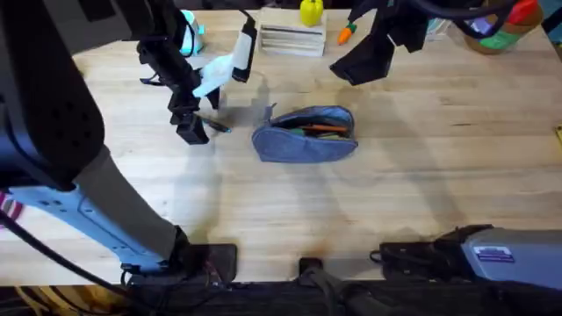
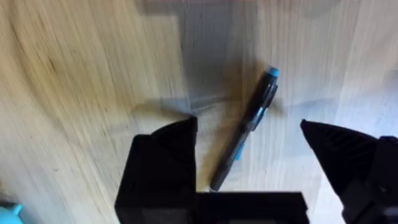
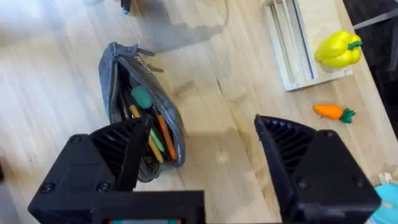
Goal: Unzip the bag, pick up the pens from the table one at a time and place them inside, then zip the bag closed.
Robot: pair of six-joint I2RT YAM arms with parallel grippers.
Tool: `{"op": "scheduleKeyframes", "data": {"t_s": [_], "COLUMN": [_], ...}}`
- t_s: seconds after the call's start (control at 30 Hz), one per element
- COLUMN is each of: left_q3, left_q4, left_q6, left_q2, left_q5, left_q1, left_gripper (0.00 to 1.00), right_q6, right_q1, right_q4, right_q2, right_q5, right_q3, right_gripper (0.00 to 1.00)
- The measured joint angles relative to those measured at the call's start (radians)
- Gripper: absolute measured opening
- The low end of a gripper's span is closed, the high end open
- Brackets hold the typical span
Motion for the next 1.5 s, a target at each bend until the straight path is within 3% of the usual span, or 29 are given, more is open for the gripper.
{"op": "scheduleKeyframes", "data": {"t_s": [0.73,0.83,0.97,1.13,1.23,1.5], "left_q3": [0.033,0.044,0.055,0.059,0.059,0.059], "left_q4": [-0.014,-0.002,0.031,0.023,0.005,0.001], "left_q6": [0.000,-0.003,-0.012,-0.024,-0.028,-0.035], "left_q2": [0.040,0.050,0.060,0.064,0.065,0.064], "left_q5": [0.030,0.037,0.048,0.057,0.063,0.071], "left_q1": [0.009,0.010,0.010,0.010,0.010,0.010], "left_gripper": [0.988,0.815,0.486,0.290,0.094,0.057], "right_q6": [0.000,0.000,0.000,0.000,0.000,0.000], "right_q1": [0.000,0.000,0.000,0.000,0.000,0.000], "right_q4": [0.000,0.000,0.001,0.001,0.001,0.004], "right_q2": [0.000,0.000,0.000,0.000,0.000,0.000], "right_q5": [0.000,0.000,0.000,0.000,0.000,0.000], "right_q3": [0.000,0.000,0.000,0.000,0.000,0.000], "right_gripper": [0.997,0.997,0.997,0.997,0.997,0.997]}}
